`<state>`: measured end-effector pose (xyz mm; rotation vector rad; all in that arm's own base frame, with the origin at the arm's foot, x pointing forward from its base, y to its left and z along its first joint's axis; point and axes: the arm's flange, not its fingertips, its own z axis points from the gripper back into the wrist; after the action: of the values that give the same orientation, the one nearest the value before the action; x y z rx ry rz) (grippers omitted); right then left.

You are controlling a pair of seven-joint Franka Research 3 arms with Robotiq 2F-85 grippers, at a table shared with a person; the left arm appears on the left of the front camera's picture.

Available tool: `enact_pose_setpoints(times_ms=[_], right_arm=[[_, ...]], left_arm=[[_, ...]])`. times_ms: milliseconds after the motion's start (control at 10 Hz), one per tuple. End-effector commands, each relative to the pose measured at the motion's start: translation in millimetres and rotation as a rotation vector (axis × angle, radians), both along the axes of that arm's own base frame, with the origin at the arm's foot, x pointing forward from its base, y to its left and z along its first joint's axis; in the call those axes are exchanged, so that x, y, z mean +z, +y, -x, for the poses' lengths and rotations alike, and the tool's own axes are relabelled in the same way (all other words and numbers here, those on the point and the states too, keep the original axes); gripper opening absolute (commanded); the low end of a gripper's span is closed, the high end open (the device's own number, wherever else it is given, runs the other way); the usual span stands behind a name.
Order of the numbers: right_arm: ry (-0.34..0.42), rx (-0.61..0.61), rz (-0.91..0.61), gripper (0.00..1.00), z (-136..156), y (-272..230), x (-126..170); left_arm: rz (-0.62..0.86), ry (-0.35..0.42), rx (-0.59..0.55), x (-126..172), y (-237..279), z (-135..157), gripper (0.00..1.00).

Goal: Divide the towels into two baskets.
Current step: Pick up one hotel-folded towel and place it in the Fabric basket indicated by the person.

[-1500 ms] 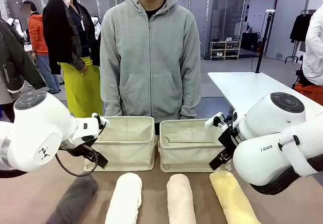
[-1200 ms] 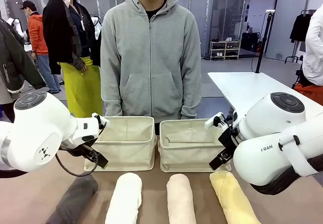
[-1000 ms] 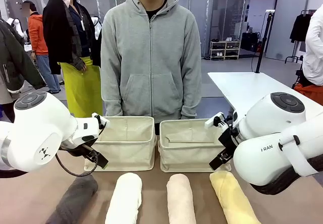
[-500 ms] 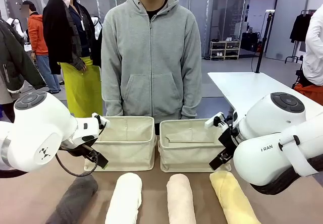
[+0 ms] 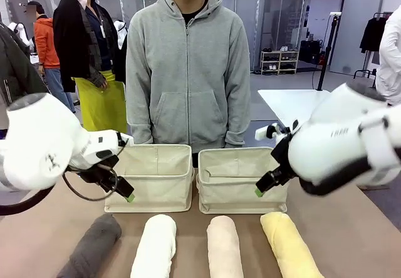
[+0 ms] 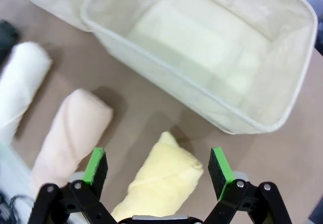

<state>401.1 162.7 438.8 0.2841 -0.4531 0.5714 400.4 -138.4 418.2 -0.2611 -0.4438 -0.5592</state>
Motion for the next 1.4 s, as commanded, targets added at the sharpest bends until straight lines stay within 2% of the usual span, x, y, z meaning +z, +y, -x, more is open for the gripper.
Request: enact_pose_setpoints(times_ms=[0, 100, 200, 300, 400, 500, 600, 700, 900, 1100, 1300], right_arm=[[0.123, -0.006, -0.187, 1.0, -10, -40, 12], [0.212, 0.007, -0.366, 1.0, -11, -62, 18], [0.263, 0.03, -0.515, 1.0, -11, -85, 21], [0.317, 0.059, -0.664, 1.0, -9, -114, 24], [0.356, 0.059, -0.78, 1.0, -5, -147, 26], [0.356, 0.022, -0.879, 1.0, 2, -189, 26], [0.397, -0.02, -0.934, 1.0, 10, -225, 23], [0.412, -0.078, -0.968, 1.0, 21, -266, 19], [0.41, -0.221, -1.027, 1.0, 55, -343, 11], [0.385, -0.32, -1.05, 1.0, 84, -383, 8], [0.386, -0.371, -1.024, 1.0, 95, -395, 11]], left_arm=[[0.256, 0.136, -0.005, 20, 51, -6, 1.0], [0.414, 0.19, 0.013, 24, 76, -8, 1.0], [0.567, 0.222, 0.027, 26, 103, -7, 1.0], [0.67, 0.286, 0.044, 26, 129, -3, 1.0], [0.819, 0.28, 0.034, 28, 158, 6, 1.0], [0.928, 0.297, 0.037, 24, 191, 17, 1.0], [0.974, 0.296, 0.05, 22, 220, 30, 1.0], [1.042, 0.247, 0.081, 17, 255, 43, 1.0], [1.143, 0.214, 0.158, -6, 326, 74, 1.0], [1.153, 0.171, 0.215, -12, 361, 104, 1.0], [1.13, 0.134, 0.24, 0, 372, 114, 1.0]])
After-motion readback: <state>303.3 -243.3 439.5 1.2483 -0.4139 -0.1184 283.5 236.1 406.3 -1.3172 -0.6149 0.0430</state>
